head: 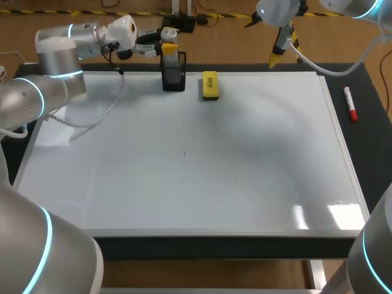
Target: Pick up the inspection probe, press it on each red-marked spot on the whiteboard one by one, put down the probe, pick up the eraser, and wipe off all the red marks.
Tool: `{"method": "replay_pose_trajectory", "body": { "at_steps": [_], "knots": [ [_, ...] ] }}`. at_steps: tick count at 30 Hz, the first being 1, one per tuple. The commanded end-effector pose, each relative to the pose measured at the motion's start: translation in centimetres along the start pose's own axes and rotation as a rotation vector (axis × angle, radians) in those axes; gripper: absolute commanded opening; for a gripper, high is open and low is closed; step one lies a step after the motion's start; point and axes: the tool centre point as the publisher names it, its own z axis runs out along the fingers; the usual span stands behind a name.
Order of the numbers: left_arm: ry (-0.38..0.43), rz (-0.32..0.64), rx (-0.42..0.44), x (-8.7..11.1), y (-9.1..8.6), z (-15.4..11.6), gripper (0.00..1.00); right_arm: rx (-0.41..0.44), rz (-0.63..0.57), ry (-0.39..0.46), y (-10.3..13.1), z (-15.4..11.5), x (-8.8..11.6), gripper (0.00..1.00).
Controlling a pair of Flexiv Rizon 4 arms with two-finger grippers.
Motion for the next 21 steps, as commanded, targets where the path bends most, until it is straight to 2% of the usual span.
{"method": "replay_pose_trajectory", "body": {
  "at_steps": [1, 3, 4, 5, 13, 21],
  "knots": [
    [0.01, -0.003, -0.003, -0.3, -0.1, -0.1, 0.34, 0.003, -0.001, 0.005, 0.0, -0.1, 0.0, 1.0],
    [0.011, -0.004, -0.005, -0.2, -0.2, -0.1, 0.46, 0.003, -0.001, 0.005, 0.0, -0.1, 0.0, 1.0],
    [0.012, -0.005, -0.006, -0.2, -0.2, -0.1, 0.88, 0.003, -0.001, 0.005, 0.0, -0.1, 0.0, 1.0],
    [0.013, -0.005, -0.007, -0.2, -0.3, -0.1, 1.0, 0.003, -0.001, 0.005, 0.0, -0.1, 0.0, 1.0],
    [-0.009, -0.002, -0.036, 0.0, -1.4, -0.2, 1.0, 0.003, -0.001, 0.005, 0.0, -0.1, 0.0, 1.0],
    [-0.114, 0.013, -0.192, 1.1, -2.7, -1.3, 1.0, 0.003, -0.001, 0.005, 0.0, -0.1, 0.0, 1.0]
  ]
}}
